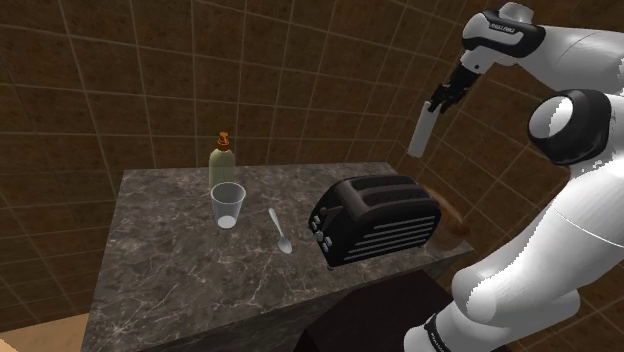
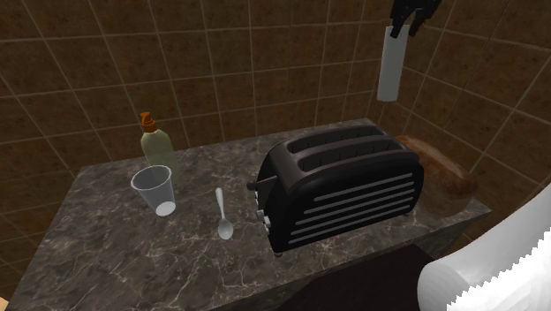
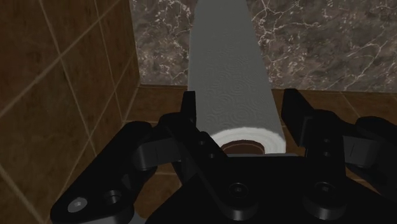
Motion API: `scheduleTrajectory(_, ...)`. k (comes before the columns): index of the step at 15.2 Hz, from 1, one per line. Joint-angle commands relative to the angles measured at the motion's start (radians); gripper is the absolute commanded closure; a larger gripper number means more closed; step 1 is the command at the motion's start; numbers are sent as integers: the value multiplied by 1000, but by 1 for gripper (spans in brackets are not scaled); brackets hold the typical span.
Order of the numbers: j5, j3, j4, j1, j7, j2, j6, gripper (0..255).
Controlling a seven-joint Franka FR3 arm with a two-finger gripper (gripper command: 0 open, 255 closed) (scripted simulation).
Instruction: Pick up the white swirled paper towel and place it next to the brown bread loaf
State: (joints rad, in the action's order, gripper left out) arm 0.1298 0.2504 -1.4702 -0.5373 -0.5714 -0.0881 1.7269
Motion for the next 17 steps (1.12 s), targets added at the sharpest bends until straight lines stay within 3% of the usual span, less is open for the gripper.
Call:
scheduleTrajectory(1,-2,-1,-34,2,-1,9,27,255)
scheduleTrajectory(17,-2,-6,-282,8,-19,34,249,255)
